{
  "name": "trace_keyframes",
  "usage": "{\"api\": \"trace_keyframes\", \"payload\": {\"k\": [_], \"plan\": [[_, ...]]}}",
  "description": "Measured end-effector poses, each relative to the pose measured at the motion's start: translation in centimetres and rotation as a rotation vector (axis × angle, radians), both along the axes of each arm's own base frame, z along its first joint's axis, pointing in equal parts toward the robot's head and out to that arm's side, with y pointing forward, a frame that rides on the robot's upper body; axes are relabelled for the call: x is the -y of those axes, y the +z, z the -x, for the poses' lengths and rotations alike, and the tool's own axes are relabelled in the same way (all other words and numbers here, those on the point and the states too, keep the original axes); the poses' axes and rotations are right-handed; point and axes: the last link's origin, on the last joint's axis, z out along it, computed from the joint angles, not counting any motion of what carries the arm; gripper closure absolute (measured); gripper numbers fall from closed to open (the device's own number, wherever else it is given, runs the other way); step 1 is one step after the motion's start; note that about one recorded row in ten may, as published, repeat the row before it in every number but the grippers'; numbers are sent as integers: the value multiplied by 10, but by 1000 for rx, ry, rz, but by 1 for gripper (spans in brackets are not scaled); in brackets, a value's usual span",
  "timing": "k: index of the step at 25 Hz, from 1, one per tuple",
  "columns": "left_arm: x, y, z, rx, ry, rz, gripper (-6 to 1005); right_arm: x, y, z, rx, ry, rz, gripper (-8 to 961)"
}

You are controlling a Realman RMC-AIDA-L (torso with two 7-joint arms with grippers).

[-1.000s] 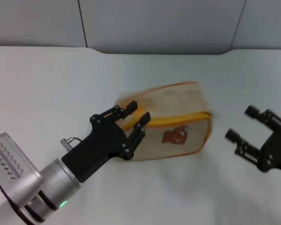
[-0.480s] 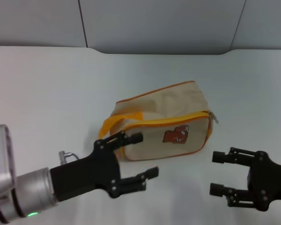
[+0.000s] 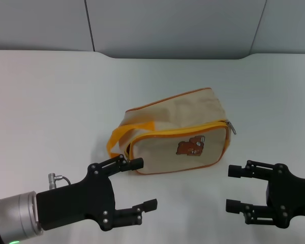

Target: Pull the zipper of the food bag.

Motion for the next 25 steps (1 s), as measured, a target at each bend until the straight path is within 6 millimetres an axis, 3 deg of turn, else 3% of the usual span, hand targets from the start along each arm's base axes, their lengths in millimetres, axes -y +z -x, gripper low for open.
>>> {"api": "trace_keyframes", "payload": {"k": [25], "plan": [[1, -2, -1, 11, 11, -22, 172, 0, -5, 1, 4, 15, -26, 202]]}}
